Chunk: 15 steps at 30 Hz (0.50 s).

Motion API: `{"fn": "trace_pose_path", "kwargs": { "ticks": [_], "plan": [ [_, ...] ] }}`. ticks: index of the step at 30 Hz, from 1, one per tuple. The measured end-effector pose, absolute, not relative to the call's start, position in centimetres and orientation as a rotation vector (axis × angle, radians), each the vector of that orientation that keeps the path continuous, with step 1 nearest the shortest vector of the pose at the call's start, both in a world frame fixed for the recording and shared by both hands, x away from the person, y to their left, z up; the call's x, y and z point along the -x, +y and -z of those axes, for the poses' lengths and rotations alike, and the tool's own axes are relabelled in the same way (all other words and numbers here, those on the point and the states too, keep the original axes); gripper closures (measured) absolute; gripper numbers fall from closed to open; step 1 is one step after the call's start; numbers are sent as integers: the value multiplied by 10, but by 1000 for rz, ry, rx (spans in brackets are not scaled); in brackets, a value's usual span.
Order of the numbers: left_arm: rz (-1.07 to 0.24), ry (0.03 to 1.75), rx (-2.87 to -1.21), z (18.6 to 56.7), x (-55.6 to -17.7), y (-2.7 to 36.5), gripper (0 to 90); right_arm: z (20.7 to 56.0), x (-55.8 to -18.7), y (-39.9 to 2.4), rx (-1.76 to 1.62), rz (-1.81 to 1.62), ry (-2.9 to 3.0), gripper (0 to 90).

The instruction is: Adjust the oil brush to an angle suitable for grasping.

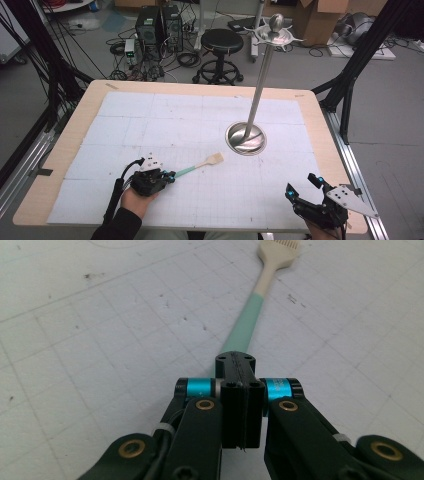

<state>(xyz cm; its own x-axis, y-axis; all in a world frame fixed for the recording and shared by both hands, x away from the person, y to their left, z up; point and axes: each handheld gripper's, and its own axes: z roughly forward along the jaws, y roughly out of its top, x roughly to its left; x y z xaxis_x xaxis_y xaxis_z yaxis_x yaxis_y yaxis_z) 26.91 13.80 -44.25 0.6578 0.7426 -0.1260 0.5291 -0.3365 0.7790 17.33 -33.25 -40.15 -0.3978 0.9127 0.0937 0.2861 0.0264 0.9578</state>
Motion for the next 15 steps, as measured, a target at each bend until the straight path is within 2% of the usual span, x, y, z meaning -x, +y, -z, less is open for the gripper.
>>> {"fn": "trace_pose_path", "kwargs": {
  "ticks": [6,10,15],
  "plan": [
    [-358,1015,-2004,443,-275,141,894,402,-173,-332,-1222,-1395,1729,162],
    [-451,1096,-2023,447,-287,150,894,402,-173,-332,-1224,-1396,1730,162],
    [-439,1117,-1932,443,-289,154,894,402,-173,-332,-1223,-1394,1729,162]
  ]
}}
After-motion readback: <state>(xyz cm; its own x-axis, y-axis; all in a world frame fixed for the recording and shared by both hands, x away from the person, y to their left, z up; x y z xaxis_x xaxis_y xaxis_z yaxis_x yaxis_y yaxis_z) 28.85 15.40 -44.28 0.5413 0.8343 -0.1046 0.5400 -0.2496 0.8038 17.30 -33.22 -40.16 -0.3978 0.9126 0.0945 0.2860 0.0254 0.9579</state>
